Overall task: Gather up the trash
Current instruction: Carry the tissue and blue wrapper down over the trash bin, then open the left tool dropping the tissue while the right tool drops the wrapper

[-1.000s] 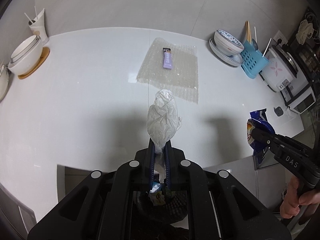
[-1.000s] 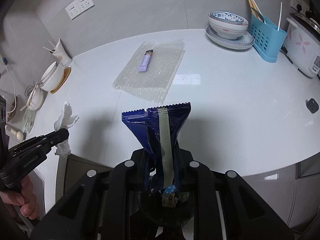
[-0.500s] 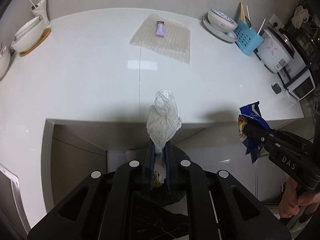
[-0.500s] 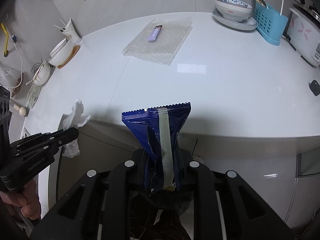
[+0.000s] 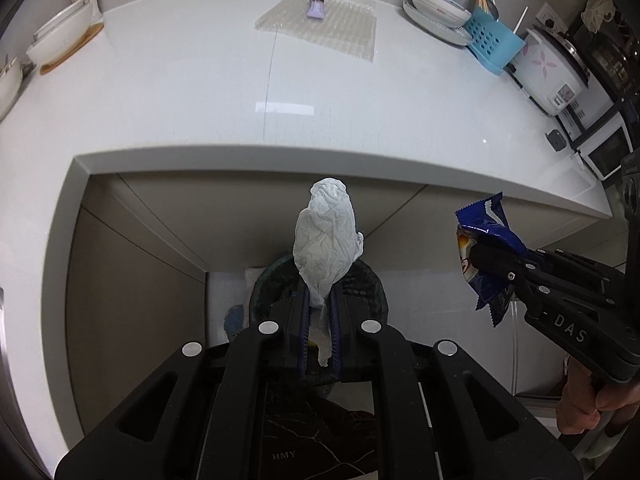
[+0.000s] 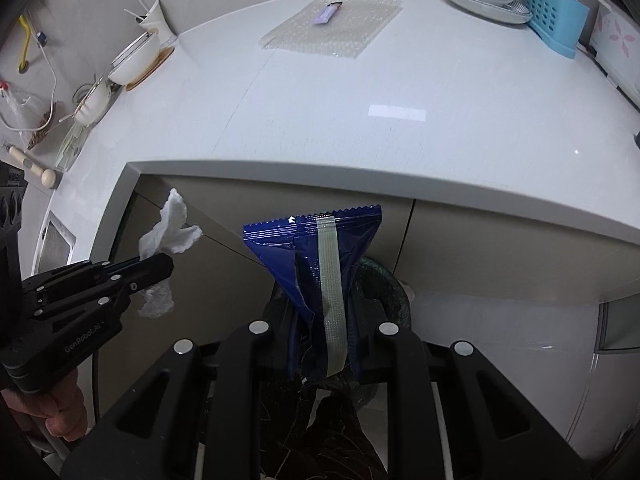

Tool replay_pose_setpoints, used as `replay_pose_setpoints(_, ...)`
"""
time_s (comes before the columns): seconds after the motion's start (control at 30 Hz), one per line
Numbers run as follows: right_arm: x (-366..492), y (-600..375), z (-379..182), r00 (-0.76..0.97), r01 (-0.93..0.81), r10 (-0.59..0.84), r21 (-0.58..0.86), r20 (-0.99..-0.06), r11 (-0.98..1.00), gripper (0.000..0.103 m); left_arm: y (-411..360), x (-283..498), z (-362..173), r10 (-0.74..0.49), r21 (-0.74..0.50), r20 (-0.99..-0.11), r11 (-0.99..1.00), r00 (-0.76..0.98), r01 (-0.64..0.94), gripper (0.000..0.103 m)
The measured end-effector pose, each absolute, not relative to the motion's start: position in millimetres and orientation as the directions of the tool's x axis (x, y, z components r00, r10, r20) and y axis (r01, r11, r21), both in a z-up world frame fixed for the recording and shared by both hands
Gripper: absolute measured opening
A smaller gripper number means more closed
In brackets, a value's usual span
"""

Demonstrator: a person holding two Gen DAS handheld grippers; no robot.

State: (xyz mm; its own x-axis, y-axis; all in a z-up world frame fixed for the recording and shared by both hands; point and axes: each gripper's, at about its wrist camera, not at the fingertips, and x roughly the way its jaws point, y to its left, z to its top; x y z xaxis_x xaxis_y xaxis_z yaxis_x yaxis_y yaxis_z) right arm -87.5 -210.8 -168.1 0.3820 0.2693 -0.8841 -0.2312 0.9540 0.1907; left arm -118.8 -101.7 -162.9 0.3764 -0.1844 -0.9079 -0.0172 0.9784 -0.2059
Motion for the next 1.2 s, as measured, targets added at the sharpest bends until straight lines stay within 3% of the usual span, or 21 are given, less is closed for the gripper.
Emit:
replay_pose_setpoints(0.8, -80.2, -212.9, -291.4, 0.237, -0.233, 0.267, 0.212, -0.934, 0.949, 0.019, -103.6, -124.2, -275.1, -0.197, -0.236, -0.926, 0.968, 0.324, -0.086, 0.008)
replay_pose_setpoints(0.9, -79.0, -205.5, -302.5, 0.214, -0.253, 0.266, 0.209, -0.94, 0.945, 0.022, -101.2, -125.7, -283.5, -0.198, -0.238, -0.933, 0.966, 0.302, -0.104, 0.008)
replay_pose_setpoints(1.2, -77.8, -200.8, -314.6, 0.193, -0.278, 0.256, 0.197, -0.947, 0.94, 0.046, -99.6, -129.1, -287.1, -0.19, -0.229, -0.94, 0.967, 0.283, -0.111, 0.008)
